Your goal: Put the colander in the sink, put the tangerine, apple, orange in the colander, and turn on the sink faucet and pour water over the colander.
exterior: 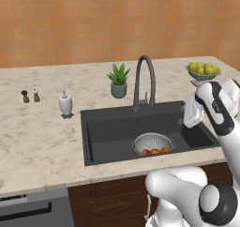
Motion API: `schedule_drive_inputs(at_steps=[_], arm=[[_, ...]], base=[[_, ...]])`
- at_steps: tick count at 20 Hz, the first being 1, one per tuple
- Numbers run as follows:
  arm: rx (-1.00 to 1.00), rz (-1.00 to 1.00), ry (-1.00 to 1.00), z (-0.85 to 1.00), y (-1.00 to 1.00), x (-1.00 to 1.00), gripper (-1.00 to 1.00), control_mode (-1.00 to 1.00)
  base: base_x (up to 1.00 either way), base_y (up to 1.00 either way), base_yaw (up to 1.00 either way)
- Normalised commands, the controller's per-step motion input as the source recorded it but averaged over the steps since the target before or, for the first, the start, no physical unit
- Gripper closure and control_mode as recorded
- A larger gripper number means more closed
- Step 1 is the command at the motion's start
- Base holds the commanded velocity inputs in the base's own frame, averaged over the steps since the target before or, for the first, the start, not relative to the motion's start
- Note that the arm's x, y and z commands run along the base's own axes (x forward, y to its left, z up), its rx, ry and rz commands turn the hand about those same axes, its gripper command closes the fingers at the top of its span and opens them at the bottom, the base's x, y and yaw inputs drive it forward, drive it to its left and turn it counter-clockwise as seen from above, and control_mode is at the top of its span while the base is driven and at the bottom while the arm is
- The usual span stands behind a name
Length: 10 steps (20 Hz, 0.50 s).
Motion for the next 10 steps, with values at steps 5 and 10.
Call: schedule_drive_inputs(at_steps=[5,10], arm=[[0.0,0.0,-0.02,0.36,-0.14,-0.01,-1.0,-1.0],[0.04,0.0,-0.02,0.18,-0.02,0.08,-1.0,-1.0]], base=[[0.0,0.0,0.0],[0.0,0.0,0.0]])
